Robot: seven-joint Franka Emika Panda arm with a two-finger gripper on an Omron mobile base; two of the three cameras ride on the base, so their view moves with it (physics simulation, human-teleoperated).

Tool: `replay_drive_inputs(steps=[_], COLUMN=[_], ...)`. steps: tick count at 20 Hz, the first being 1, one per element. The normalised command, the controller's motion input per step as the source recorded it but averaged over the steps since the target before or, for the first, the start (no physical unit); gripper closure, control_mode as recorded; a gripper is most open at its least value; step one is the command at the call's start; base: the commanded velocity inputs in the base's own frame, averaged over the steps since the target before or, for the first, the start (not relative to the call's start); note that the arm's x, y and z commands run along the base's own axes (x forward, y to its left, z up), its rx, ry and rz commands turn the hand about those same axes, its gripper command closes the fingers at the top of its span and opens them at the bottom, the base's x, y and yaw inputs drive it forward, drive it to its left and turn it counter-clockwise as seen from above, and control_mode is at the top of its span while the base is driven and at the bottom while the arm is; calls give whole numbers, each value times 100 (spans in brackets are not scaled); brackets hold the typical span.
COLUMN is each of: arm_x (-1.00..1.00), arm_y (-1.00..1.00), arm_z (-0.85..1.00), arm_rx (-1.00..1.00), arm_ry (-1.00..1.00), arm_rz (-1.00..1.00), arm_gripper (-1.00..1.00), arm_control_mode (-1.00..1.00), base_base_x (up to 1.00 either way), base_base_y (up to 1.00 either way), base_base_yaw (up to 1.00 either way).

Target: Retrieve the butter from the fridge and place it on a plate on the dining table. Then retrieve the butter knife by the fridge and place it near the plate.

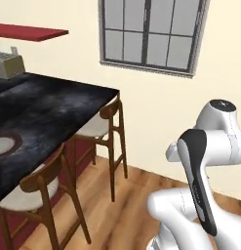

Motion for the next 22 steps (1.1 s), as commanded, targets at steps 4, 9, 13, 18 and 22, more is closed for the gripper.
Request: replay_drive_inputs(steps=[4, 9, 13, 18, 22], arm_x=[0, 0, 0, 0, 0], arm_y=[0, 0, 0, 0, 0], arm_z=[0, 0, 0, 0, 0], arm_rx=[0, 0, 0, 0, 0], arm_ry=[0, 0, 0, 0, 0], arm_rz=[0, 0, 0, 0, 0], arm_gripper=[100, 100, 100, 100, 100], arm_control_mode=[100, 100, 100, 100, 100], base_base_x=[75, 68, 69, 67, 60], base_base_y=[-47, -48, -54, -46, -10], base_base_yaw=[76, 79, 77, 69, 38])
